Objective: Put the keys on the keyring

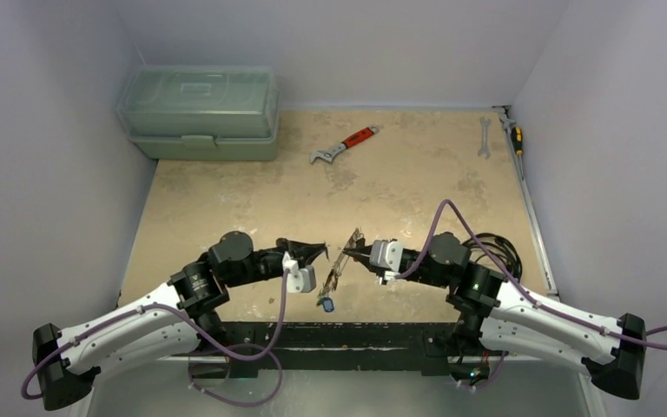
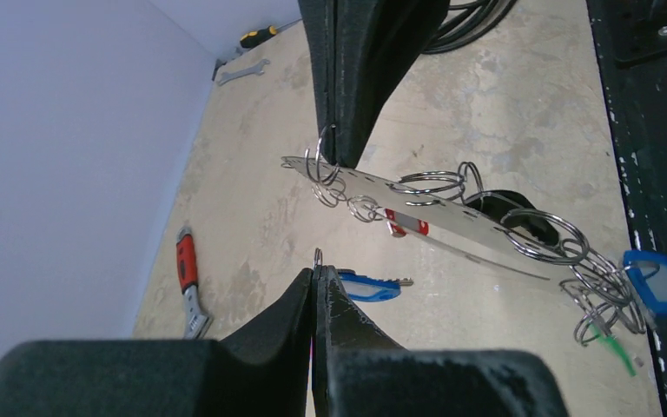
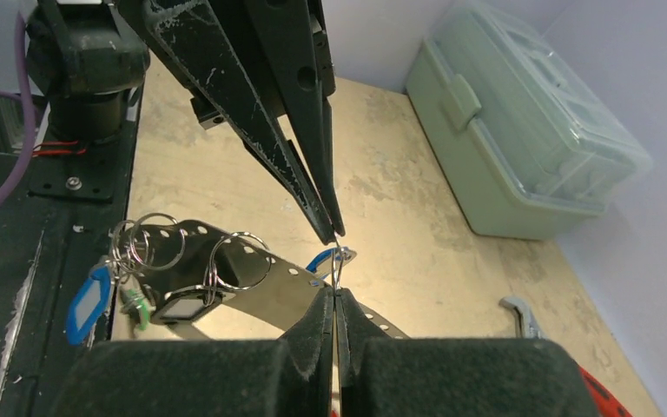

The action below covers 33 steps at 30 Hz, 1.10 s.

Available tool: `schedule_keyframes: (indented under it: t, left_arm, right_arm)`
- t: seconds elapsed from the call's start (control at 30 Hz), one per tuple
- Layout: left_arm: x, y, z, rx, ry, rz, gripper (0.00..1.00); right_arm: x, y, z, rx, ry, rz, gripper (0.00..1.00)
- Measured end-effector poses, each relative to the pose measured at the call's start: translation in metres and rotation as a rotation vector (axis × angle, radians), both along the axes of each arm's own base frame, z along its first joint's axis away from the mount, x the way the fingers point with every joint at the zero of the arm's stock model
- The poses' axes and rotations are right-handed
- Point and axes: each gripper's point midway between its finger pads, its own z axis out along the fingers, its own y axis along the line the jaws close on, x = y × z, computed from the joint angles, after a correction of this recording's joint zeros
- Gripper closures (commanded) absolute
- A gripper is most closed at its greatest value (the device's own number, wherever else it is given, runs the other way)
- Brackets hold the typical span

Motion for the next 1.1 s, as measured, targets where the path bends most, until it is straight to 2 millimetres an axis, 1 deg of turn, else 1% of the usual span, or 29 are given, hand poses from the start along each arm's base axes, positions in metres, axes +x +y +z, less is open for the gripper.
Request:
schedule_keyframes:
  t: [0.13,0.4,0.83,1.1]
  left_arm:
    - [-0.005,-0.001,-0.011,0.019,0.010,-0.030,1.00]
    - [-0.012,0.000,-0.020,0.027,-0.001,-0.067,1.00]
    - [-0.010,0.003,-0.015,0.015,-0.042,-0.062,1.00]
    - [-0.012,0.002,-0.020,0.024,-0.040,-0.071,1.00]
  right_arm:
    - [-0.003,0.003,-0.009,-0.016,0.017,0.011,1.00]
    - [-0.005,0.009,-0.026,-0.055,0.036,0.015,1.00]
    - [-0.009,0.016,-0.037,-0.083,0.057,0.034,1.00]
    - [-0.013,0.020,-0.044,-0.099,0.078,0.050,1.00]
